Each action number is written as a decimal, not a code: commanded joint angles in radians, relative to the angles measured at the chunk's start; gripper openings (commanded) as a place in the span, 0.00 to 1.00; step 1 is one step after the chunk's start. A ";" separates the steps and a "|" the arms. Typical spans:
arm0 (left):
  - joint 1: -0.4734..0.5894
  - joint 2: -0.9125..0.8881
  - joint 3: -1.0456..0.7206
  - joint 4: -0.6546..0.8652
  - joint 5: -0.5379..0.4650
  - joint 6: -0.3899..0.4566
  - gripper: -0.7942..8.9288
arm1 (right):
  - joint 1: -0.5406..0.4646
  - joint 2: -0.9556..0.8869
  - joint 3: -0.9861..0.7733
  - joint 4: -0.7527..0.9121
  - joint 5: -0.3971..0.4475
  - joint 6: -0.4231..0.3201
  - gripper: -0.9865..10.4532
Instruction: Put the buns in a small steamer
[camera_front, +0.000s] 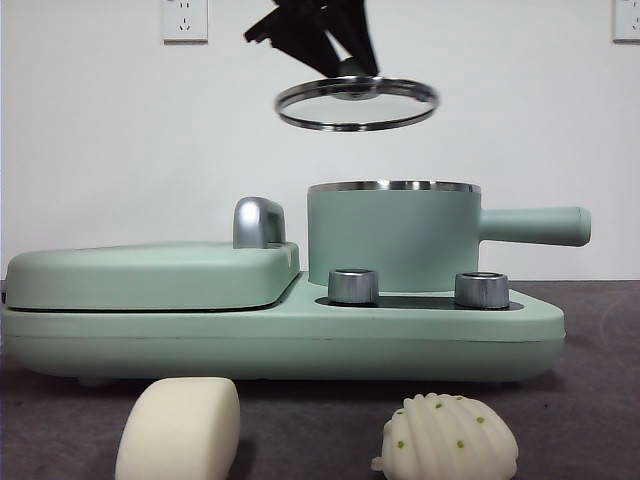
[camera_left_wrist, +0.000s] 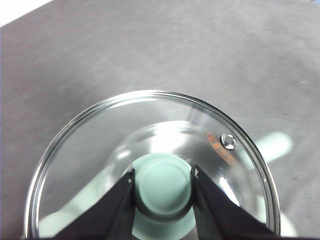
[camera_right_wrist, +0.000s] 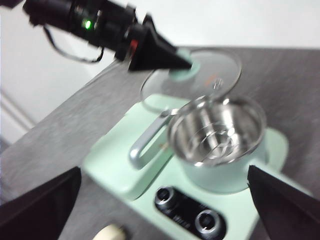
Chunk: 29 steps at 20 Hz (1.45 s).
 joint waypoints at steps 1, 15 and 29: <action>0.039 -0.002 0.044 0.008 0.005 0.038 0.10 | 0.005 0.035 0.016 -0.023 -0.041 0.039 0.62; 0.304 -0.002 0.044 -0.006 0.006 0.072 0.10 | 0.695 0.439 0.018 -0.024 0.298 0.252 0.60; 0.381 -0.001 0.044 0.011 0.014 0.072 0.10 | 0.971 1.035 0.242 -0.013 0.486 0.418 0.60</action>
